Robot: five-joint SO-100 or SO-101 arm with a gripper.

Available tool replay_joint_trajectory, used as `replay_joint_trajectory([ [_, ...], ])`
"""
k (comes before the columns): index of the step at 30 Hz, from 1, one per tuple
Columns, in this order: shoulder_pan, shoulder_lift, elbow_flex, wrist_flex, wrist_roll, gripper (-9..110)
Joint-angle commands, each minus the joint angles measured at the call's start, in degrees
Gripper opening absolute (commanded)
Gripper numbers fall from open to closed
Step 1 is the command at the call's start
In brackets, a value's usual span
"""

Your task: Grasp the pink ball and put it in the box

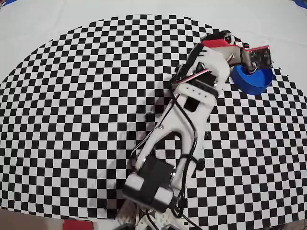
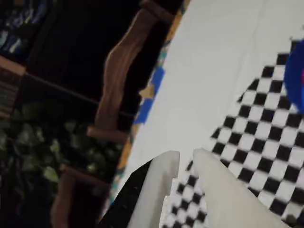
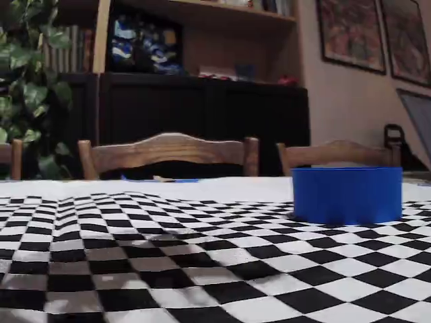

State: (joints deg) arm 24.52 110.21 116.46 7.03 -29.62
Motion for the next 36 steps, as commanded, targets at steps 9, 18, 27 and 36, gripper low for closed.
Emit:
replay_joint_trajectory([
  [9, -15.7, 48.2, 33.6, 5.4, 16.3, 0],
  [18, -19.5, 70.5, 54.1, 13.9, 18.5, 0],
  [27, -20.0, 76.1, 61.0, 24.8, 18.8, 0],
  [36, -22.7, 76.1, 61.9, 38.1, 18.5, 0],
])
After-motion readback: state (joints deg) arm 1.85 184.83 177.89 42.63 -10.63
